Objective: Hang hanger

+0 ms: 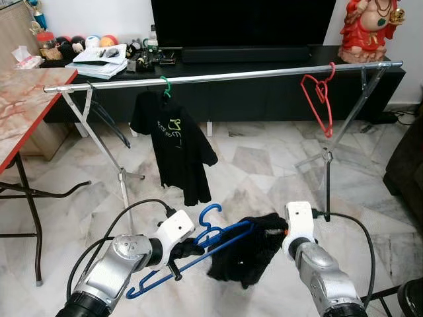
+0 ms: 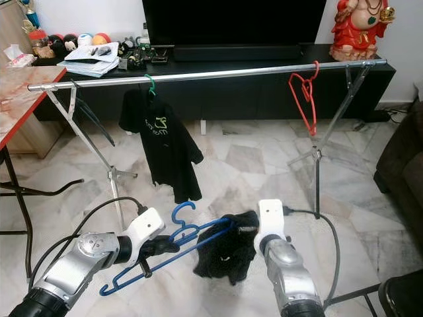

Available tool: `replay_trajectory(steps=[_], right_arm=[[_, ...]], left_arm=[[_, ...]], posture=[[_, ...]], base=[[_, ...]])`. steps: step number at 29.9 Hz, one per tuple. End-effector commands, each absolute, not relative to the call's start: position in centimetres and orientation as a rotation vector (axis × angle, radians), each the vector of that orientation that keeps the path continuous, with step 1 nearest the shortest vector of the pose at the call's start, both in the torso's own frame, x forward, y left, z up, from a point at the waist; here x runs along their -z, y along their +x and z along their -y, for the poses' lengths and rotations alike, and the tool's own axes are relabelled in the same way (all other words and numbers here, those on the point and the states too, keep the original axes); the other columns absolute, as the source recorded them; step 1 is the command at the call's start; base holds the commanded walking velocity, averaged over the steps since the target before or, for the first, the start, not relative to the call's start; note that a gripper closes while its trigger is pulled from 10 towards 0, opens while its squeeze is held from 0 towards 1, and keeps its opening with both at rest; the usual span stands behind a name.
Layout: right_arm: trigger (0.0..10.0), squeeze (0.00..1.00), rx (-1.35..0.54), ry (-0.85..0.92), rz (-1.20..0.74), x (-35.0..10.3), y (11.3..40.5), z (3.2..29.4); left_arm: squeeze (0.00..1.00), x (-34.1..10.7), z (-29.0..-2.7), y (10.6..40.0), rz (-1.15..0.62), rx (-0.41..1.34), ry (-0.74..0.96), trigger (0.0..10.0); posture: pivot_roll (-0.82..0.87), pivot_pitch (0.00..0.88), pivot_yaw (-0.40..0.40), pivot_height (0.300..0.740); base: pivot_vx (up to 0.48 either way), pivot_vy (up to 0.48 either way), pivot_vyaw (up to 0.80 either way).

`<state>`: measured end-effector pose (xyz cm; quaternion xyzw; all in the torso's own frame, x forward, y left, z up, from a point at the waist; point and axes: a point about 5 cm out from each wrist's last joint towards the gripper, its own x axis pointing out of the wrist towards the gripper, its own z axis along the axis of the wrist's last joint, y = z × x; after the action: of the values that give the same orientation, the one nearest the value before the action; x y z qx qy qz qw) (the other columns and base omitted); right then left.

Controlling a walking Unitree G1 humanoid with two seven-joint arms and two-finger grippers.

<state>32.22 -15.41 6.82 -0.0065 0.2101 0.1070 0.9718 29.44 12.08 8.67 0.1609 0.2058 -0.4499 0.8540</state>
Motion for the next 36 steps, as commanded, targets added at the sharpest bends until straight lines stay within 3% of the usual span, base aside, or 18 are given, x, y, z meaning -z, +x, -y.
replay_trajectory(steps=[1,11,14,21,26,30,36], right_arm=[[10.0,0.0,-0.259,-0.035,-0.385,-7.7,32.5,14.9],[10.0,0.0,-0.299,-0.082,-0.372,-8.6,32.8,14.7],[10.0,0.0,-0.34,-0.027,-0.339,-9.6,32.6,14.0],[10.0,0.0,-0.581,-0.123,-0.197,-12.0,31.2,12.4],[10.0,0.0,-0.624,-0.294,-0.246,-11.2,30.8,13.6],[10.0,0.0,-0.488,-0.458,-0.288,-10.5,31.7,16.3],[10.0,0.0,-0.479,-0.499,-0.251,-11.2,31.9,16.8]], left_arm=[[0.0,-9.4,-12.0,29.5,-0.396,0.962,0.324,10.0],[0.0,-10.2,-11.7,29.5,-0.35,0.989,0.251,10.0],[0.0,-10.3,-11.5,29.6,-0.343,1.001,0.233,10.0],[0.0,-10.6,-10.8,29.0,-0.338,1.065,0.184,10.0],[0.0,-10.8,-10.8,28.4,-0.343,1.115,0.152,10.0],[0.0,-10.5,-11.3,28.2,-0.371,1.119,0.185,10.0],[0.0,-10.5,-11.7,28.1,-0.383,1.117,0.192,10.0]], posture=[[-0.07,0.09,0.031,0.74],[-0.07,0.091,0.03,0.74],[-0.08,0.093,0.032,0.74],[-0.08,0.094,0.032,0.74],[-0.08,0.093,0.029,0.74],[-0.08,0.093,0.029,0.74],[-0.08,0.092,0.032,0.74]], base=[[0.0,0.0,0.0],[0.0,0.0,0.0],[0.0,0.0,0.0],[0.0,0.0,0.0],[0.0,0.0,0.0],[0.0,0.0,0.0],[0.0,0.0,0.0]])
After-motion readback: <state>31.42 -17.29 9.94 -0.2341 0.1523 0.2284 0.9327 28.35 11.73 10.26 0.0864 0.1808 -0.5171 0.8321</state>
